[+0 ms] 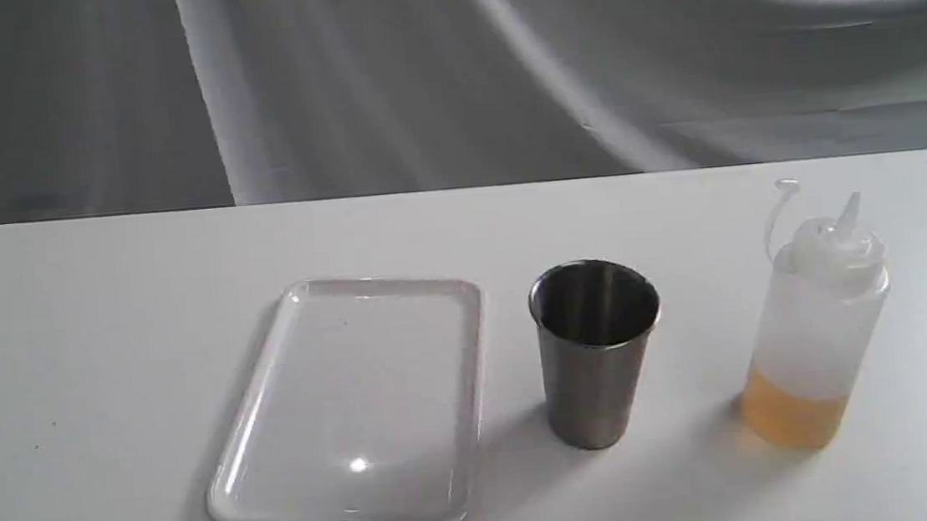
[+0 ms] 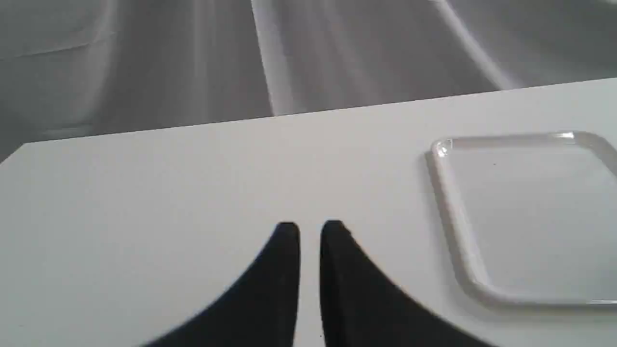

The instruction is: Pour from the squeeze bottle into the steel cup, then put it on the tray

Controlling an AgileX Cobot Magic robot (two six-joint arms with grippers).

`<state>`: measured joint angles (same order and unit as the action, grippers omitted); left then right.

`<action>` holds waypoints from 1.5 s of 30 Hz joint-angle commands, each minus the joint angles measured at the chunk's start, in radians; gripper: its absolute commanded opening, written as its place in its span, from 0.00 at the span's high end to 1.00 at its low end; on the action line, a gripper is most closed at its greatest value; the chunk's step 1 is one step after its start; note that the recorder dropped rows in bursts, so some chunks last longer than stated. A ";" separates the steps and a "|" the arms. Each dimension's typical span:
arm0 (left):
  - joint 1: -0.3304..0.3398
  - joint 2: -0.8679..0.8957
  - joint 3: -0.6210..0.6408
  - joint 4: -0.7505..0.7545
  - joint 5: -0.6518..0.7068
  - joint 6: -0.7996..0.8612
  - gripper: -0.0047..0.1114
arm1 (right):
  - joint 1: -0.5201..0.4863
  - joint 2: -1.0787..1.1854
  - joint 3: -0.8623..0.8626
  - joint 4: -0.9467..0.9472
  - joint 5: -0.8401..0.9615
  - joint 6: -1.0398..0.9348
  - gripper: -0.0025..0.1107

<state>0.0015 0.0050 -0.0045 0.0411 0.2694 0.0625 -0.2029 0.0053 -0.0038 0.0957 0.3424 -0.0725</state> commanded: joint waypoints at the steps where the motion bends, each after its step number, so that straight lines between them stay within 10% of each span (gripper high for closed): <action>1: -0.001 -0.005 0.004 0.002 -0.007 -0.002 0.89 | -0.007 -0.005 0.004 -0.006 -0.008 0.002 0.98; 45: -0.001 -0.005 0.004 0.002 -0.007 -0.002 0.89 | -0.007 -0.005 0.004 -0.006 -0.097 -0.002 0.98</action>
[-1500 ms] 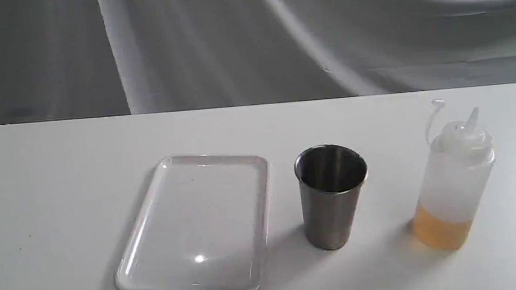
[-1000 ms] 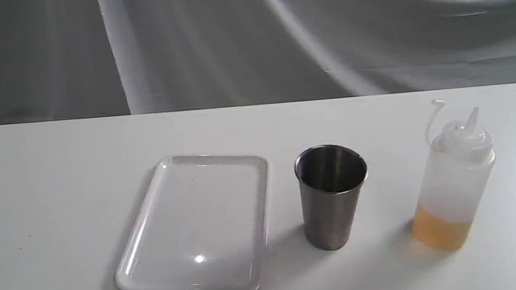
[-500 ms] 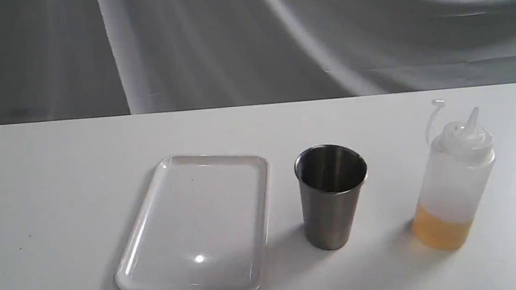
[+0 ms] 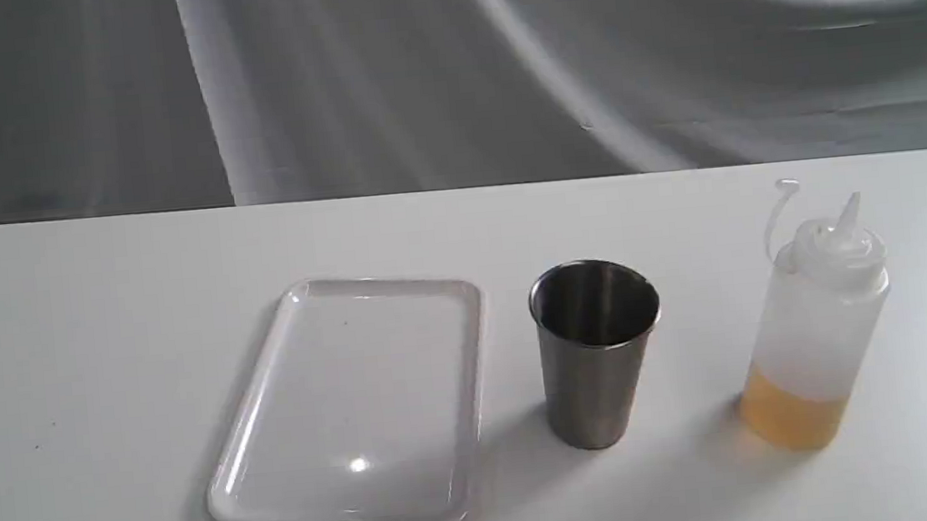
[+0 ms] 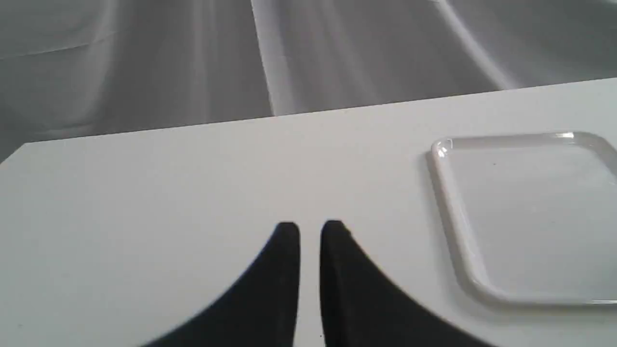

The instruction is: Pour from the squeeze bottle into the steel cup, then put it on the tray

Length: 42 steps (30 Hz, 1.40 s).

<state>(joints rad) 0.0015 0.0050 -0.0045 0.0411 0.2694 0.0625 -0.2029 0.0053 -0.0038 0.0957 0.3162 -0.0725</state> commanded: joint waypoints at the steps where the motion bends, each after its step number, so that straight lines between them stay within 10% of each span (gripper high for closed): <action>1: -0.001 -0.005 0.004 0.002 -0.007 -0.002 0.89 | -0.007 -0.005 0.004 -0.006 -0.098 0.000 0.98; 16: -0.001 -0.005 0.004 0.002 -0.007 -0.002 0.89 | -0.007 -0.005 0.004 0.682 -0.537 0.084 0.98; 31: -0.001 -0.005 0.004 0.002 -0.007 -0.002 0.89 | -0.007 -0.005 0.004 0.659 -0.497 0.382 0.98; 42: -0.001 -0.005 0.004 0.002 -0.007 -0.002 0.89 | -0.007 -0.005 -0.246 0.126 -0.311 0.380 0.98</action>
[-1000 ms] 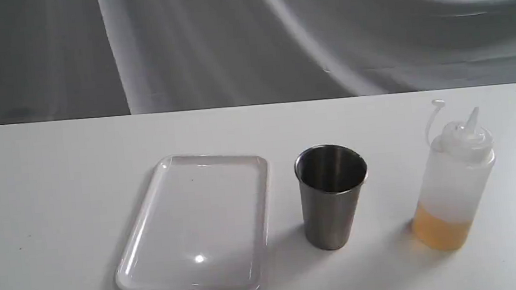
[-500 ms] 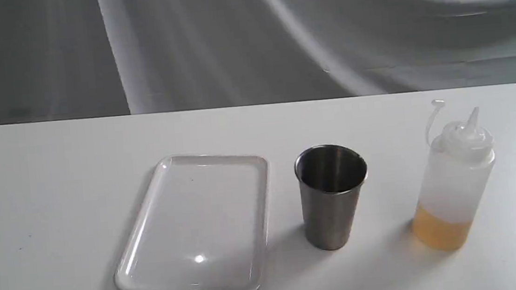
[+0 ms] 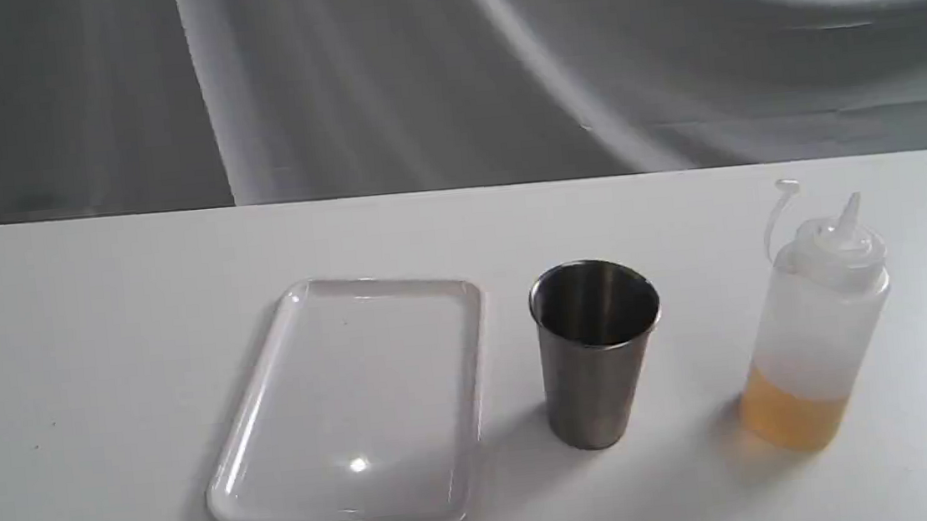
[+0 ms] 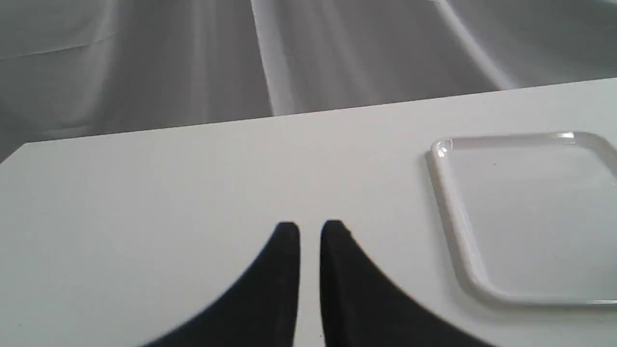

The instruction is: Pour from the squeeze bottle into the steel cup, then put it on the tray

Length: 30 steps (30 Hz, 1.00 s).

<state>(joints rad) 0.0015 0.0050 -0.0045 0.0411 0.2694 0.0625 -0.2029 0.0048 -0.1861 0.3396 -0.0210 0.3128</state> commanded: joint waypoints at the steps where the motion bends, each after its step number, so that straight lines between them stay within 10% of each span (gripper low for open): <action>1: -0.001 -0.005 0.004 0.002 -0.007 -0.002 0.89 | -0.007 -0.005 -0.088 -0.138 0.031 -0.005 0.98; 30: -0.001 -0.005 0.004 0.002 -0.007 -0.002 0.89 | -0.005 0.318 -0.456 -0.058 0.438 -0.437 0.98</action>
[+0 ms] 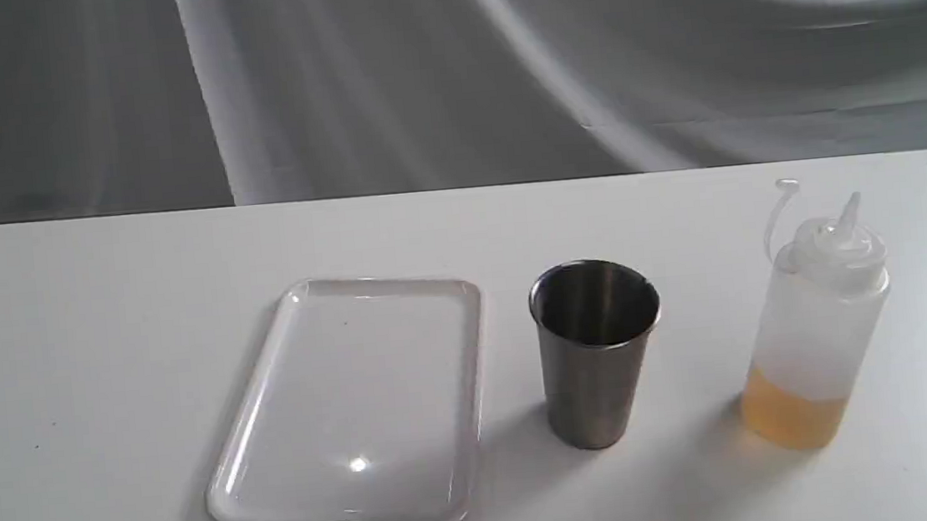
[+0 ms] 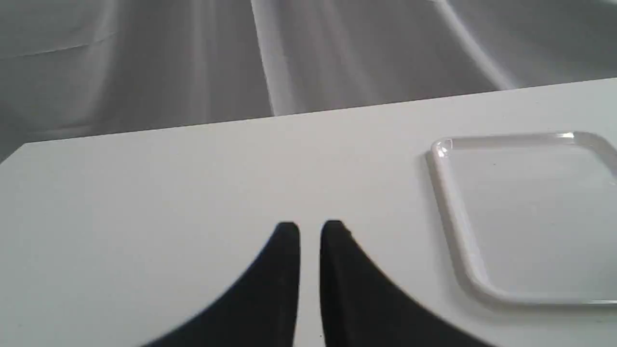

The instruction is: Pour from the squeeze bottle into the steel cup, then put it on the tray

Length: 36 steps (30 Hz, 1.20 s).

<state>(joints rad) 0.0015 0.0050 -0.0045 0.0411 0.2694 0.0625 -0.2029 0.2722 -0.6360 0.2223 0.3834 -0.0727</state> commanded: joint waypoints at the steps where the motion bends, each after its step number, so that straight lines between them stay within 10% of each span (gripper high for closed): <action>1: -0.001 -0.005 0.004 0.002 -0.007 -0.002 0.89 | -0.005 0.069 -0.006 0.062 0.042 -0.070 0.98; 36: -0.001 -0.005 0.004 0.002 -0.007 -0.002 0.89 | 0.108 0.341 -0.006 0.088 -0.091 -0.267 0.98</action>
<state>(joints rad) 0.0015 0.0050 -0.0045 0.0411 0.2694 0.0625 -0.1197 0.5997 -0.6360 0.3245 0.3076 -0.2974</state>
